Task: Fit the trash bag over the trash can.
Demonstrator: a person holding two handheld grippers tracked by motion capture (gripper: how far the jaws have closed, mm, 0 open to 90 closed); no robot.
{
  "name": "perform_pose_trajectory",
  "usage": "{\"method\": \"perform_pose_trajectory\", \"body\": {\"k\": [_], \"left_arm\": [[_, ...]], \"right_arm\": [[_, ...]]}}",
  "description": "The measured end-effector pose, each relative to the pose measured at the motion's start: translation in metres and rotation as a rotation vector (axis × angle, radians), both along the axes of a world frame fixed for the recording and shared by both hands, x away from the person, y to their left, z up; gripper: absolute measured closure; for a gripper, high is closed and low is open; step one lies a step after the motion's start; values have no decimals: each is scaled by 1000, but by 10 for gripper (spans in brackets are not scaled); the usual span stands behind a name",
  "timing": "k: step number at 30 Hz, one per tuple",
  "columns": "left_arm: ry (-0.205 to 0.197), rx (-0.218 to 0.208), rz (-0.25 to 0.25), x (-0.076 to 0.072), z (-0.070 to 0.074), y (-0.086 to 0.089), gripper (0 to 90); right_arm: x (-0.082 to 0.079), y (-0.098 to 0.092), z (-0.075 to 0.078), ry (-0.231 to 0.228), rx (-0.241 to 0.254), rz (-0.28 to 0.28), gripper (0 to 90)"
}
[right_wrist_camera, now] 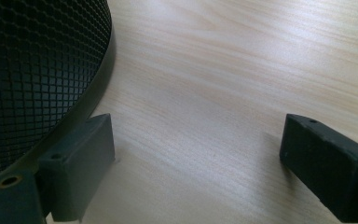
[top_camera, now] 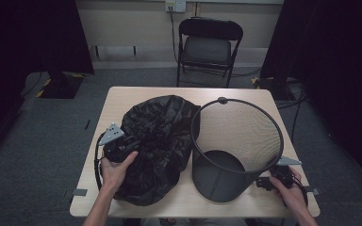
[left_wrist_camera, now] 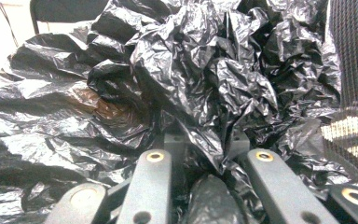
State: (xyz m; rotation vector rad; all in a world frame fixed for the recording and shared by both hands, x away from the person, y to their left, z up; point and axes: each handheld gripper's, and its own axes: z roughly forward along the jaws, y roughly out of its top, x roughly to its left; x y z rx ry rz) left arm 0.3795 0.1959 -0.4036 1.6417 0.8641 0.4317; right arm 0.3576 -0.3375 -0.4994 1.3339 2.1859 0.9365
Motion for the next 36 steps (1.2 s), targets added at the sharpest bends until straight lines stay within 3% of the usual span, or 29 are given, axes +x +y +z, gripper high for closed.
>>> {"method": "perform_pose_trajectory", "body": {"k": [10, 33, 36], "left_arm": [[-18, -40, 6, -2, 9, 11, 780], [-143, -154, -49, -21, 47, 25, 779], [-158, -153, -56, -24, 51, 27, 779]], "right_arm": [[0, 0, 0, 0, 1, 1, 91], [0, 0, 0, 0, 1, 2, 90], [0, 0, 0, -1, 0, 3, 91]]}}
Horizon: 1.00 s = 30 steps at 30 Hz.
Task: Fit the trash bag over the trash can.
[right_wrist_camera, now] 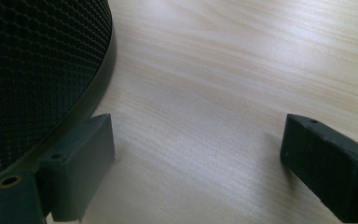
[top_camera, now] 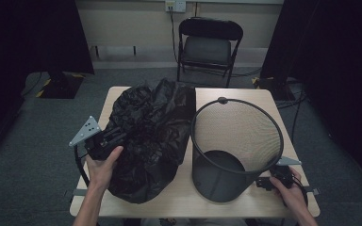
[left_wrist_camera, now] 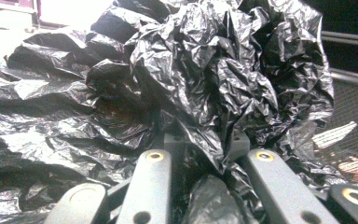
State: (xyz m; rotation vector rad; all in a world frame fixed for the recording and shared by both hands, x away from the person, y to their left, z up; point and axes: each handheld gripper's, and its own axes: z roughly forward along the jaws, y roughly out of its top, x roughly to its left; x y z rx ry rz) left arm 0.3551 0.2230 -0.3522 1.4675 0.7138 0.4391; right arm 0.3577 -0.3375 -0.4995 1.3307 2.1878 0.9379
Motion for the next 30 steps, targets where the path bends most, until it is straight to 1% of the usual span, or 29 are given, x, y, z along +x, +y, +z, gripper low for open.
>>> {"method": "perform_pose_trajectory", "body": {"k": [6, 13, 15, 16, 20, 26, 30], "left_arm": [[-35, -37, -9, -7, 11, 8, 779], [-79, -62, -21, -15, 23, 12, 779], [-92, -67, -25, -17, 27, 13, 779], [-100, -62, -32, -19, 29, 14, 779], [-115, -69, -49, -24, 35, 11, 779], [-154, -69, -79, -32, 46, 2, 779], [-175, -93, -91, -36, 54, -2, 779]], "right_arm": [[0, 0, 0, 0, 0, 0, 91], [0, 0, 0, 0, 0, 0, 91], [0, 0, 0, 0, 0, 0, 91], [0, 0, 0, 1, 0, -1, 91], [0, 0, 0, 0, 0, 1, 90], [0, 0, 0, 0, 0, 1, 90], [0, 0, 0, 0, 0, 1, 90]]}}
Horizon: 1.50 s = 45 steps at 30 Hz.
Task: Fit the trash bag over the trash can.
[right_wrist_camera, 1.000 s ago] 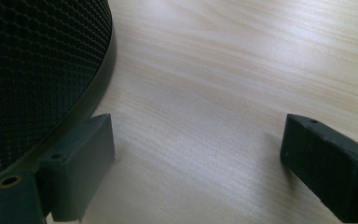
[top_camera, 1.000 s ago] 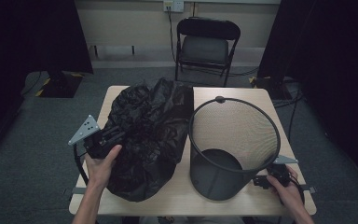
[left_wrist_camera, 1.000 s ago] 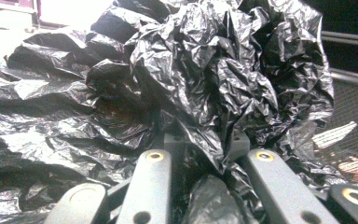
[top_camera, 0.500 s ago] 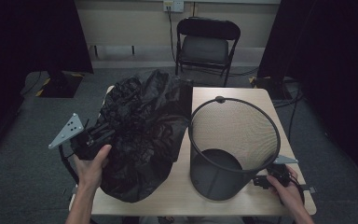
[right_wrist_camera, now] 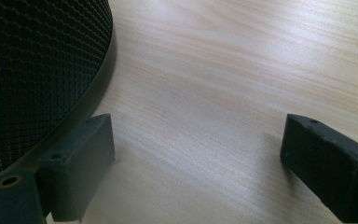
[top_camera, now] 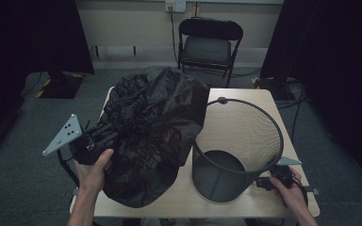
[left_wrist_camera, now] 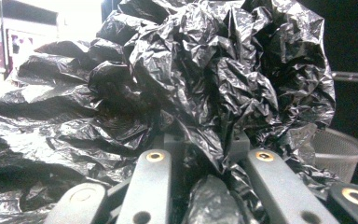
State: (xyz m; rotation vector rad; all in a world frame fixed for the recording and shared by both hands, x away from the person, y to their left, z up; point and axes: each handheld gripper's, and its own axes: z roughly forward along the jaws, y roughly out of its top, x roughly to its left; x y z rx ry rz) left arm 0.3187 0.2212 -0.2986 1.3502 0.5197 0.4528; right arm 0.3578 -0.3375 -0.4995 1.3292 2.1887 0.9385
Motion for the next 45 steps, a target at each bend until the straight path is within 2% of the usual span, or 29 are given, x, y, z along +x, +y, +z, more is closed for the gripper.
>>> {"method": "perform_pose_trajectory", "body": {"k": [7, 16, 22, 33, 35, 39, 45], "left_arm": [[-34, -16, -36, -6, 11, -10, 779], [-24, -31, -76, -3, 13, -28, 778], [-31, -56, -132, -1, 18, -49, 779], [-57, -71, -223, -1, 35, -86, 778], [-60, -82, -241, 0, 37, -91, 778], [-57, -131, -277, 3, 43, -103, 778], [-54, -119, -317, 5, 49, -127, 777]], "right_arm": [[0, 0, 0, 0, 0, 0, 90], [0, 0, 0, 0, -1, -1, 90], [0, 0, 0, 0, -1, 0, 90], [0, 0, 0, 0, -1, 4, 91], [0, 0, 0, 1, -2, 5, 91], [0, 0, 0, 1, -2, 6, 90], [0, 0, 0, 2, -2, 7, 90]]}}
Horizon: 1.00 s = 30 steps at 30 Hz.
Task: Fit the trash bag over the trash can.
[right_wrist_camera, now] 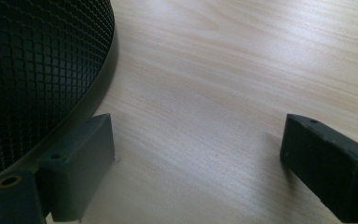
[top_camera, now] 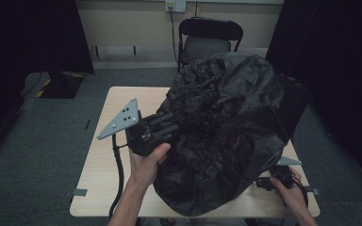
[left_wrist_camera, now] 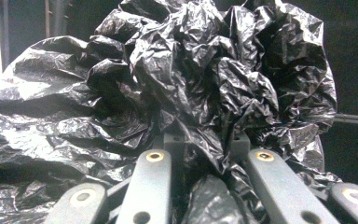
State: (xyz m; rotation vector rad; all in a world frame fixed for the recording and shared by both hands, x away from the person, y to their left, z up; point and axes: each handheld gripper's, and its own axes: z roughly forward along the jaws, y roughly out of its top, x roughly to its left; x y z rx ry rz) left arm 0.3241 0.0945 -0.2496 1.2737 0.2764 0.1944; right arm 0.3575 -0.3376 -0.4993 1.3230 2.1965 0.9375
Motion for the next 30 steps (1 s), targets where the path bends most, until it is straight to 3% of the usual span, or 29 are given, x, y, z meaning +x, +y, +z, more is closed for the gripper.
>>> {"method": "perform_pose_trajectory", "body": {"k": [7, 15, 18, 20, 25, 30], "left_arm": [[42, -16, -65, 7, -3, -25, 776], [63, 75, -50, 10, -17, -46, 768], [77, 105, -35, 12, -23, -49, 762], [84, 121, -32, 14, -26, -51, 758], [100, 143, -14, 17, -31, -54, 735], [112, 165, 25, 17, -33, -55, 510]], "right_arm": [[0, 0, 0, 0, 0, 1, 90], [0, 0, 0, 0, 2, 0, 93], [-1, -1, 1, -6, 5, -8, 137], [-2, -3, 5, -54, 15, -26, 138], [-11, -5, 19, -163, 130, -42, 141], [-19, 0, 27, -234, 178, -15, 182]]}}
